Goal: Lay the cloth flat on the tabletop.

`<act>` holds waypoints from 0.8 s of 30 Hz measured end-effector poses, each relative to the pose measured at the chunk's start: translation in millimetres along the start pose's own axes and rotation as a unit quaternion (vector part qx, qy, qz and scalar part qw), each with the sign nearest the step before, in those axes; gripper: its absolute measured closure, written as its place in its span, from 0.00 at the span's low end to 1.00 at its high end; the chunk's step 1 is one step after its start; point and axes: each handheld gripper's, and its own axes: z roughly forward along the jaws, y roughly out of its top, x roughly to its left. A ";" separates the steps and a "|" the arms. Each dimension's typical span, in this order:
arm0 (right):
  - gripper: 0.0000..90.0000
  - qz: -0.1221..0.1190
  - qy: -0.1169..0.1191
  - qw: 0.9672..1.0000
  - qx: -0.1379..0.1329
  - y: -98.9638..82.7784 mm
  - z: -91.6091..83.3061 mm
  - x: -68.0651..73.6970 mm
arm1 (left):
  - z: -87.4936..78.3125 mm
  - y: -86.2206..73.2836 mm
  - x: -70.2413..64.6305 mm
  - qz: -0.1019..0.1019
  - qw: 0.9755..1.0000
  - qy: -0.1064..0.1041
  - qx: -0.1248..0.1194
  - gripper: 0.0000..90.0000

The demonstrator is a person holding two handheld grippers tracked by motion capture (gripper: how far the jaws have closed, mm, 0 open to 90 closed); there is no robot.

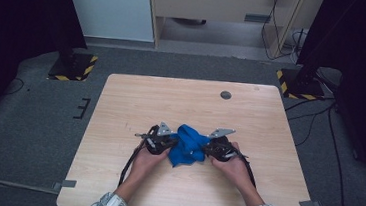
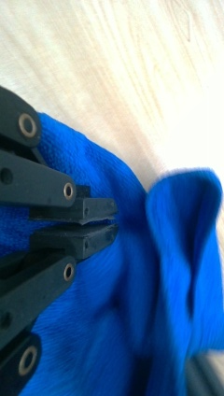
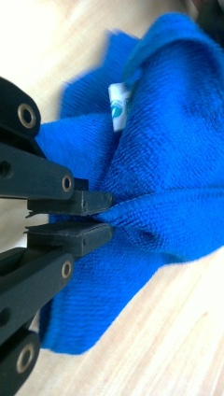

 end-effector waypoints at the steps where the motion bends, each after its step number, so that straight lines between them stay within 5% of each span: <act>1: 0.94 0.000 0.005 1.000 0.002 -0.8 -2.2 2.2 | 1.9 1.6 2.2 -0.001 1.000 -0.002 0.001 0.95; 10: 0.89 0.024 0.018 0.999 -0.014 -2.3 0.4 17.0 | 12.0 9.0 16.3 0.005 1.000 0.003 -0.005 0.93; 14: 0.73 0.022 0.000 0.999 -0.032 -0.2 1.2 17.9 | 12.4 10.2 20.7 0.000 1.000 0.009 -0.015 0.80; 15: 0.69 0.022 -0.005 0.999 -0.034 0.4 -0.2 18.2 | 8.4 11.1 22.4 -0.013 1.000 0.014 -0.022 0.75; 24: 0.45 0.025 -0.017 0.996 -0.083 3.7 -15.3 18.6 | -24.0 2.4 21.5 -0.017 0.998 0.045 -0.038 0.66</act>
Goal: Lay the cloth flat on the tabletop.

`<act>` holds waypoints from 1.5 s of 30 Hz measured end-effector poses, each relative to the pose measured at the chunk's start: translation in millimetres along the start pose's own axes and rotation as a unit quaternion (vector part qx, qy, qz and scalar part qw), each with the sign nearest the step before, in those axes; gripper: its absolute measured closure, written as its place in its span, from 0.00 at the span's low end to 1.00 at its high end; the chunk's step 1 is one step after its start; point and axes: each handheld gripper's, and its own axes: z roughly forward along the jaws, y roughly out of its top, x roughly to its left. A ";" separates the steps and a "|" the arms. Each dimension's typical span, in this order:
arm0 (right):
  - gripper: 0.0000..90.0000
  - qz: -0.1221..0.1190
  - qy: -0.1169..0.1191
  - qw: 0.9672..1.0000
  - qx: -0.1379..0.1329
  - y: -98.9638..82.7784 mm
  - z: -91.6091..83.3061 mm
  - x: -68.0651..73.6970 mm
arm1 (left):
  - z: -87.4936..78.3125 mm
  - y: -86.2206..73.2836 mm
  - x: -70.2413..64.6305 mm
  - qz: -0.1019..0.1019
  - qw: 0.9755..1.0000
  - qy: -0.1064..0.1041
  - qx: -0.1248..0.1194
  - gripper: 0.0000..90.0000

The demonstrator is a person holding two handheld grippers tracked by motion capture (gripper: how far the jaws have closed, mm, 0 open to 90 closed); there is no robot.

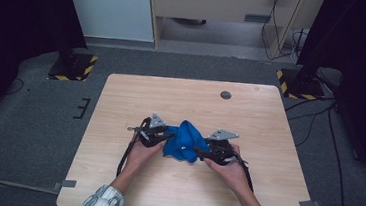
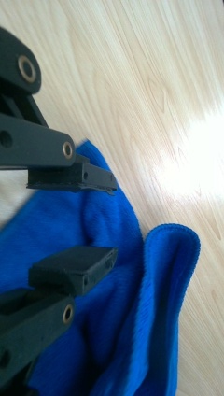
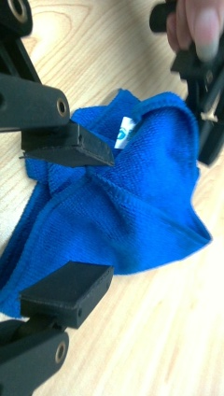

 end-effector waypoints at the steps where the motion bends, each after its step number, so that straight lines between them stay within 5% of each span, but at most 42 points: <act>1: 0.45 0.000 0.000 1.000 0.000 0.0 0.0 0.0 | 0.0 0.0 0.0 0.000 1.000 0.000 0.000 0.65; 5: 0.42 -0.005 -0.008 1.000 -0.020 -0.4 -4.9 1.1 | -23.1 -9.7 -1.9 -0.001 1.000 0.002 -0.007 0.59; 12: 0.31 -0.008 0.002 1.000 -0.009 -0.3 2.0 11.4 | -38.0 -16.1 -13.0 0.002 1.000 -0.007 -0.003 0.48; 17: 0.57 -0.029 -0.021 0.999 -0.005 -1.1 8.9 18.1 | -45.8 -16.9 -22.8 -0.002 1.000 -0.019 -0.009 0.37; 21: 0.84 -0.023 -0.020 0.999 -0.007 -2.7 10.4 12.7 | -42.4 -16.7 -27.6 -0.018 0.999 -0.030 -0.012 0.30; 24: 0.95 -0.018 -0.015 1.000 -0.005 -2.9 8.7 10.1 | -38.3 -16.8 -35.1 -0.007 0.999 -0.033 -0.006 0.29; 34: 0.99 -0.019 -0.006 1.000 -0.019 -0.9 -0.4 11.0 | -35.6 -7.0 -54.5 0.013 0.999 -0.023 -0.035 0.38; 45: 0.99 -0.023 0.001 0.999 -0.024 2.3 -2.3 17.8 | -10.5 -6.6 -59.3 0.021 1.000 -0.009 -0.009 0.46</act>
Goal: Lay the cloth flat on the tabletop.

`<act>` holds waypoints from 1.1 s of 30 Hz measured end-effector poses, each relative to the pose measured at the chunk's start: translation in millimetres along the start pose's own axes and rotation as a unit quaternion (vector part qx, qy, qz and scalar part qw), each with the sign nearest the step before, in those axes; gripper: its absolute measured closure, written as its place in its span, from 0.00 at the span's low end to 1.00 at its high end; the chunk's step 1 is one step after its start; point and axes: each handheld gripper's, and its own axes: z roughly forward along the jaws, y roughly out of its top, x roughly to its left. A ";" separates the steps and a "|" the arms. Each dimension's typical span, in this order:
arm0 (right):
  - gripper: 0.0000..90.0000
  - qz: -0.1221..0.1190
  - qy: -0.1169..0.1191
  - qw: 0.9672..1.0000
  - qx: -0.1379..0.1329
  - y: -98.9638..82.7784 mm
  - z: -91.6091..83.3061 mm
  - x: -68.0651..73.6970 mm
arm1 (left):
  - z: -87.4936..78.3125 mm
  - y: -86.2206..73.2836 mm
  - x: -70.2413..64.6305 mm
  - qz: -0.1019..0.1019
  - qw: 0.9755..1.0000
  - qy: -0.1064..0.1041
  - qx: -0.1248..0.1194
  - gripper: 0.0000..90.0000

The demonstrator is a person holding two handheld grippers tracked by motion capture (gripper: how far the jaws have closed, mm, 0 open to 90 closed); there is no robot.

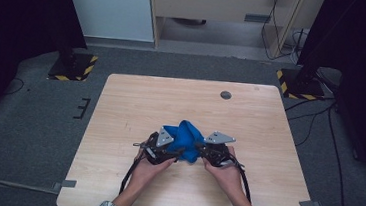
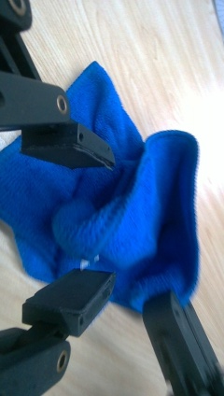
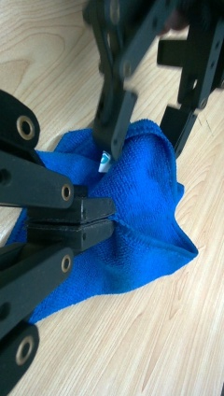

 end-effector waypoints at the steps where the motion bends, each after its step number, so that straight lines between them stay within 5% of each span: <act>1: 0.99 -0.002 0.001 1.000 0.001 -0.1 0.1 0.5 | 1.5 -0.8 2.1 -0.002 1.000 0.000 0.002 0.46; 6: 0.99 -0.005 -0.004 1.000 0.003 -0.6 -0.9 -0.7 | -3.2 -1.9 10.7 -0.009 1.000 0.008 -0.007 0.66; 16: 0.99 0.004 -0.020 1.000 0.008 -2.5 -5.4 -10.8 | -10.5 -2.7 22.8 -0.024 0.999 0.020 -0.011 0.80; 21: 0.99 0.015 -0.028 0.999 0.007 -3.8 -10.0 -19.6 | -12.9 -2.1 28.2 -0.034 0.999 0.005 -0.019 0.92; 33: 0.95 0.043 -0.026 0.999 0.010 -9.8 -10.6 -34.1 | -16.8 -1.5 29.7 -0.038 0.999 -0.001 -0.021 0.97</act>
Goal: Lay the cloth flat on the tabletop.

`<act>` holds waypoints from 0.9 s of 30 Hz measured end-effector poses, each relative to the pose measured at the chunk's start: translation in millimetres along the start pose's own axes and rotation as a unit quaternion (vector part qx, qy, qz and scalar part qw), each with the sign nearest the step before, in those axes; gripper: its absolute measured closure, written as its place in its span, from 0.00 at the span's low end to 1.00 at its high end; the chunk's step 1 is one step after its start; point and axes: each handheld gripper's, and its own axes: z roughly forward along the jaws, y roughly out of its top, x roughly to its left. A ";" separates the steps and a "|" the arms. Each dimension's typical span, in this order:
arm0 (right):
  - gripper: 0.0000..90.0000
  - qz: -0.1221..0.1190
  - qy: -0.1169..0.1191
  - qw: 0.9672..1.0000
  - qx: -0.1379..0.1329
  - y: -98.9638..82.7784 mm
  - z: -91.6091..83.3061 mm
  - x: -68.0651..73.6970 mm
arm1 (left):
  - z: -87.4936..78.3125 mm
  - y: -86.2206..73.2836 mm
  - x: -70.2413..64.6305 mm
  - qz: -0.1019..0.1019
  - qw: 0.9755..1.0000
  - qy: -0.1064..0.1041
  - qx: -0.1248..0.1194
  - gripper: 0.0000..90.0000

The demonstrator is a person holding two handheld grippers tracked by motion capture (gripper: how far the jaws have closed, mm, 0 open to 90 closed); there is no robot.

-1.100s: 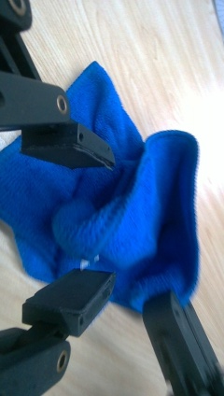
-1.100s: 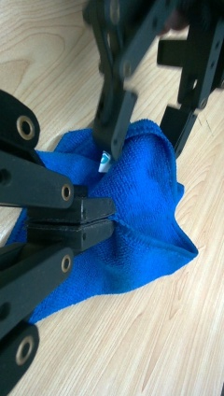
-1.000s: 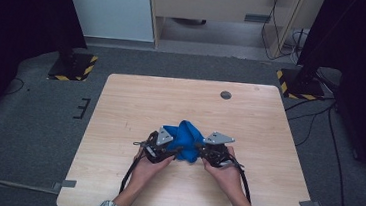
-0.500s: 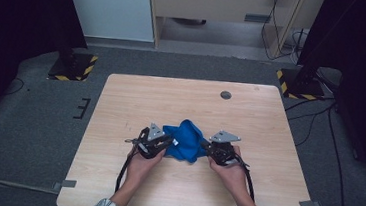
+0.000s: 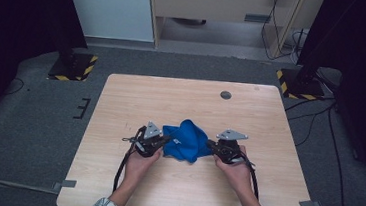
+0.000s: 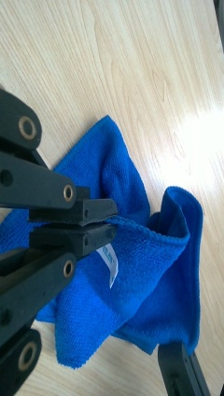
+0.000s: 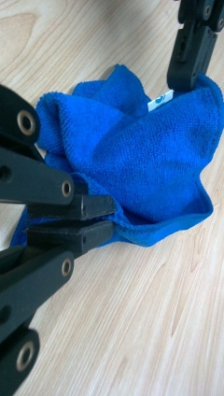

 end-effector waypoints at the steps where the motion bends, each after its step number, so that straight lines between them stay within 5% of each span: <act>1: 0.93 0.002 0.005 1.000 -0.002 0.2 1.0 0.3 | 0.0 0.2 -0.7 0.001 1.000 -0.001 0.000 0.97; 5: 0.88 0.001 0.014 1.000 -0.005 2.5 4.7 2.9 | -1.0 0.6 -2.0 0.001 1.000 -0.003 -0.001 0.97; 12: 0.65 -0.014 0.028 0.999 -0.011 8.5 12.5 21.8 | -1.2 0.8 -4.2 0.003 1.000 -0.008 0.001 0.97; 20: 0.40 -0.006 0.007 1.000 -0.004 11.9 22.0 27.9 | -0.8 1.4 -5.5 0.003 1.000 -0.010 -0.001 0.97; 23: 0.44 -0.003 0.001 1.000 -0.002 13.0 27.7 27.8 | -1.4 1.8 -5.3 0.004 1.000 -0.011 -0.001 0.97; 27: 0.77 0.007 0.000 1.000 -0.017 15.1 27.5 25.7 | -2.2 2.1 -4.2 0.002 1.000 -0.011 -0.003 0.97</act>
